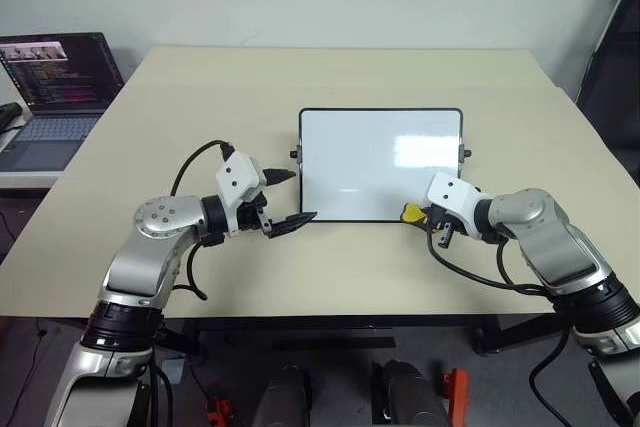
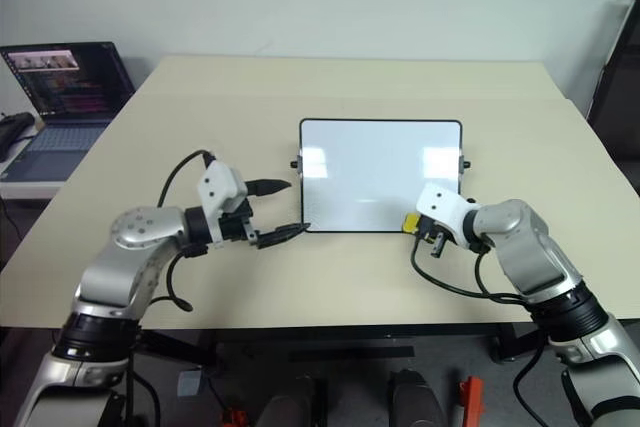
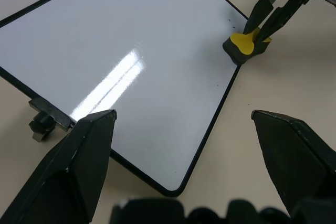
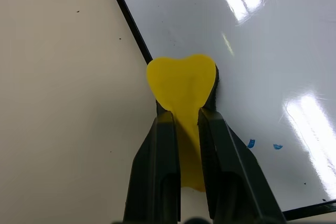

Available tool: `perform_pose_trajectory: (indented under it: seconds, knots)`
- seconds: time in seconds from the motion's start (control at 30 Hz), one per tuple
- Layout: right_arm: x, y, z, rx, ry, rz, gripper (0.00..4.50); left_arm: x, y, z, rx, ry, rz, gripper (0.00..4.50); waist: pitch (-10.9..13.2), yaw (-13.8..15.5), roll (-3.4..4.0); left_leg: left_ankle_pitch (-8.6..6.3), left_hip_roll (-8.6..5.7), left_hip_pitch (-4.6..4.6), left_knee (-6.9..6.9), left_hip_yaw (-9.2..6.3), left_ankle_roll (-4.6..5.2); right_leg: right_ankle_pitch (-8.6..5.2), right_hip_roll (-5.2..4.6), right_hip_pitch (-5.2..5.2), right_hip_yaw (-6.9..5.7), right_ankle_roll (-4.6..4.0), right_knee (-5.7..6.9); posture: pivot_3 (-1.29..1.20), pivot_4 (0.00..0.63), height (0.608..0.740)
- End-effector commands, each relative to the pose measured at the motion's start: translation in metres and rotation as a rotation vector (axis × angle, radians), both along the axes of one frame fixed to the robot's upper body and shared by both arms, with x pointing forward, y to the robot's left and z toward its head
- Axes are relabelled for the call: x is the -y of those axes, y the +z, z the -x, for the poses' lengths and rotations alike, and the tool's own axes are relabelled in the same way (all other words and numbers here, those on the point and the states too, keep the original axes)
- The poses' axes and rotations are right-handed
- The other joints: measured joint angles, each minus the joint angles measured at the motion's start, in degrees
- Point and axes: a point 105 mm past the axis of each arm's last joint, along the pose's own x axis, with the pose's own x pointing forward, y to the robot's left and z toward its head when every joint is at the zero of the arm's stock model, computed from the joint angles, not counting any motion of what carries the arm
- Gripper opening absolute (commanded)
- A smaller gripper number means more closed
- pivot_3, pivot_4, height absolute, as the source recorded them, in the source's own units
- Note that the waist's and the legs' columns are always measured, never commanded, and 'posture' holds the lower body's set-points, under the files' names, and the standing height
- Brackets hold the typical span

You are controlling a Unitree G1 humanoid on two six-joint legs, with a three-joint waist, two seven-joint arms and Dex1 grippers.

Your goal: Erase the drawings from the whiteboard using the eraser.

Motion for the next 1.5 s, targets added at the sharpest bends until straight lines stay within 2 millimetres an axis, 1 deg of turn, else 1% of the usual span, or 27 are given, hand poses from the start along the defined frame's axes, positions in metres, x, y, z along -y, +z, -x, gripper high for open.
perform_pose_trajectory:
  seconds: [0.03,0.07,0.13,0.2,0.3,0.4,0.57,0.63,0.7,0.93,1.03,1.1,1.13,1.2,1.27,1.33,1.37,1.5]
  knots:
    - [0.006,0.021,-0.004,0.049,-0.021,-0.041,0.20,-0.003,0.014,-0.002,0.057,0.006,0.005,4.50,0.00,0.01,0.00,0.00,0.00,0.00,0.00,-0.01,0.00,0.00,0.00,0.00,0.00,0.00,0.00,0.00,0.150,0.740]
    - [0.008,0.030,-0.005,0.062,-0.027,-0.063,0.20,-0.003,0.015,-0.002,0.057,0.007,0.005,4.50,0.00,0.04,0.00,0.00,0.00,0.00,-0.01,-0.01,0.00,0.00,0.00,0.00,0.00,0.00,0.00,0.00,0.150,0.740]
    - [0.021,0.047,-0.010,0.116,-0.045,-0.039,0.20,-0.004,0.015,-0.003,0.056,0.009,0.004,4.50,0.01,0.14,0.01,0.00,-0.01,-0.04,-0.01,0.00,0.00,0.00,0.00,-0.03,0.00,-0.01,-0.01,0.00,0.150,0.740]
    - [0.032,0.053,-0.014,0.145,-0.065,-0.002,0.20,-0.004,0.015,-0.004,0.056,0.008,0.004,4.50,0.01,0.24,0.01,0.00,-0.03,-0.06,0.00,0.00,0.00,0.01,-0.03,-0.04,0.00,-0.01,-0.03,0.00,0.150,0.740]
    - [0.045,0.056,-0.021,0.168,-0.120,0.020,0.20,-0.001,0.014,-0.005,0.054,0.008,0.007,4.50,0.00,0.21,0.00,0.00,-0.01,-0.05,-0.03,0.00,0.00,0.00,-0.02,-0.03,-0.03,-0.01,-0.07,0.00,0.150,0.740]
    - [0.052,0.048,-0.024,0.160,-0.147,0.042,0.20,0.001,0.012,-0.004,0.051,0.002,0.009,4.50,0.01,0.18,0.00,0.00,0.00,-0.06,-0.05,0.00,0.00,-0.01,0.00,-0.04,-0.02,-0.03,-0.06,0.00,0.150,0.740]
    - [0.047,0.030,-0.023,0.121,-0.133,0.067,0.20,0.001,0.014,-0.004,0.052,-0.001,0.009,4.50,0.00,0.08,0.00,0.00,-0.01,-0.07,-0.03,0.01,0.00,0.00,-0.01,-0.04,-0.01,-0.03,-0.06,0.00,0.150,0.740]
    - [0.041,0.021,-0.021,0.098,-0.116,0.068,0.20,0.000,0.015,-0.004,0.054,0.001,0.007,4.50,-0.01,0.03,-0.03,0.00,0.00,-0.04,-0.03,0.01,0.00,-0.01,-0.01,-0.03,-0.01,-0.02,-0.05,0.00,0.150,0.740]
    - [0.031,0.016,-0.017,0.080,-0.090,0.054,0.20,-0.001,0.015,-0.003,0.054,0.001,0.005,4.50,-0.08,-0.05,-0.13,0.00,0.02,0.02,-0.02,0.01,0.00,-0.02,0.02,0.01,-0.01,0.00,-0.03,0.00,0.150,0.740]
    - [0.005,0.007,-0.004,0.036,-0.009,0.033,0.19,-0.001,0.015,-0.002,0.053,0.003,0.002,4.50,-0.09,-0.25,-0.14,0.01,0.08,0.10,0.01,0.04,0.00,-0.06,0.07,0.04,0.03,0.12,0.02,0.00,0.150,0.740]
    - [0.007,0.009,-0.004,0.039,-0.017,0.035,0.19,-0.001,0.016,-0.003,0.054,0.003,0.003,4.50,-0.08,-0.24,-0.14,0.01,0.07,0.08,0.00,0.03,0.00,-0.02,0.06,0.03,0.02,0.06,0.01,0.00,0.150,0.740]
    - [0.014,0.016,-0.007,0.058,-0.042,0.037,0.19,-0.001,0.016,-0.003,0.055,0.003,0.003,4.50,-0.08,-0.20,-0.14,0.01,0.07,0.07,0.00,0.02,0.00,-0.02,0.06,0.03,0.02,0.05,0.00,0.00,0.150,0.740]
    - [0.018,0.022,-0.008,0.069,-0.054,0.020,0.19,-0.001,0.017,-0.003,0.056,0.002,0.004,4.50,-0.08,-0.16,-0.14,0.01,0.07,0.07,-0.01,0.02,0.00,-0.02,0.06,0.03,0.02,0.05,0.00,0.00,0.150,0.740]
    - [0.024,0.051,-0.006,0.110,-0.055,-0.086,0.19,0.001,0.021,-0.002,0.060,-0.004,0.022,4.50,-0.07,0.06,-0.13,0.01,0.06,0.04,-0.01,0.02,0.00,-0.02,0.06,0.01,0.02,0.05,0.00,0.00,0.150,0.740]
    - [0.028,0.081,0.001,0.138,-0.038,-0.213,0.19,0.005,0.030,-0.002,0.069,-0.020,0.057,4.50,-0.06,0.28,-0.13,0.01,0.05,-0.04,0.00,0.01,0.00,0.01,0.05,-0.04,0.02,0.01,-0.01,0.00,0.150,0.740]
    - [0.036,0.102,0.008,0.144,-0.042,-0.314,0.19,0.010,0.039,-0.001,0.076,-0.042,0.087,4.50,-0.06,0.39,-0.13,0.01,0.05,-0.08,-0.01,-0.05,0.00,0.02,0.05,-0.05,-0.04,-0.02,-0.05,0.00,0.150,0.740]
    - [0.043,0.111,0.011,0.147,-0.057,-0.351,0.19,0.013,0.042,0.000,0.077,-0.054,0.095,4.50,-0.06,0.40,-0.14,0.00,0.05,-0.10,-0.01,-0.08,0.00,0.02,0.05,-0.05,-0.06,-0.02,-0.07,0.00,0.150,0.740]
    - [0.088,0.133,0.009,0.206,-0.207,-0.396,0.19,0.026,0.046,0.002,0.078,-0.101,0.108,4.50,-0.06,0.51,-0.15,0.00,0.03,-0.13,-0.03,-0.12,0.00,0.06,0.03,-0.02,-0.11,-0.08,-0.17,0.00,0.150,0.740]
